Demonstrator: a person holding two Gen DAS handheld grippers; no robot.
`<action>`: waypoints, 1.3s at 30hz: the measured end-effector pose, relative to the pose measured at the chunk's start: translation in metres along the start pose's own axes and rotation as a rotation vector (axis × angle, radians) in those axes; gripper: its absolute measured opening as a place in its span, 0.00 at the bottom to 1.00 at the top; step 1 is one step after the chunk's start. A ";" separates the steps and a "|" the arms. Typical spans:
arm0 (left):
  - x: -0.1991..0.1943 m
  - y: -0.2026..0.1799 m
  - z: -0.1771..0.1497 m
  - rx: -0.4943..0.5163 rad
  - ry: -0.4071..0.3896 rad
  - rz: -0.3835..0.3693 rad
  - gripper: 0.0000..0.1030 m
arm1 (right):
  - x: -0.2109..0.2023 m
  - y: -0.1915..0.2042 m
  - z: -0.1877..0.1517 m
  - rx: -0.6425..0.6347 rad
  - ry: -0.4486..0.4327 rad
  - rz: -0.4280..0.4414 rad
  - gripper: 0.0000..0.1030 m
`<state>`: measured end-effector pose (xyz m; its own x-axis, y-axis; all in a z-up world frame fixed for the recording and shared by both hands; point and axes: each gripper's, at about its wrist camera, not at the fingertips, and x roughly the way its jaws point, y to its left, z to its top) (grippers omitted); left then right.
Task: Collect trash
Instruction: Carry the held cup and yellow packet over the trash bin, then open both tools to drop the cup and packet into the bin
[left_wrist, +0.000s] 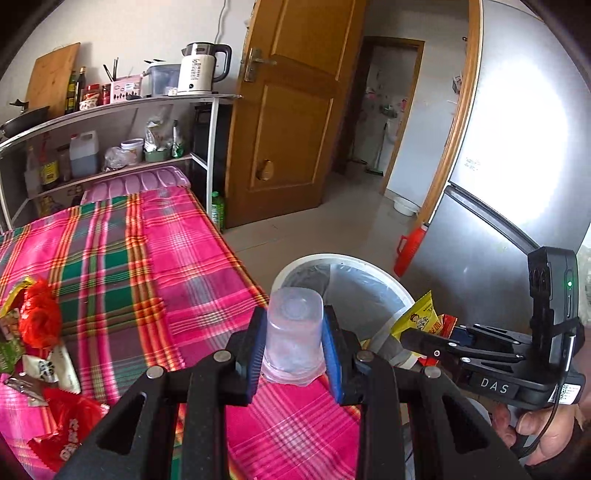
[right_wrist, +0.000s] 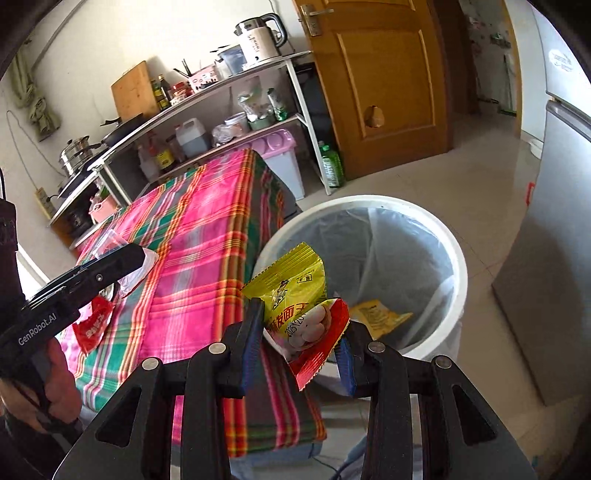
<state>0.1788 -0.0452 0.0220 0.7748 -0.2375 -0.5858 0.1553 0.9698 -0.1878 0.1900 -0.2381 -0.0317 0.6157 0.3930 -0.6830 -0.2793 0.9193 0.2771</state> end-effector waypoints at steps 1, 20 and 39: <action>0.003 -0.001 0.000 0.001 0.005 -0.004 0.30 | 0.001 -0.002 -0.001 0.004 0.002 -0.002 0.36; 0.072 -0.030 0.003 0.024 0.094 -0.091 0.30 | 0.036 -0.042 0.003 0.071 0.061 -0.060 0.37; 0.084 -0.031 0.001 -0.009 0.136 -0.142 0.41 | 0.027 -0.047 0.003 0.078 0.036 -0.073 0.48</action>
<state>0.2401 -0.0948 -0.0205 0.6557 -0.3779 -0.6537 0.2516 0.9256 -0.2827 0.2218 -0.2701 -0.0615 0.6051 0.3249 -0.7269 -0.1758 0.9449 0.2761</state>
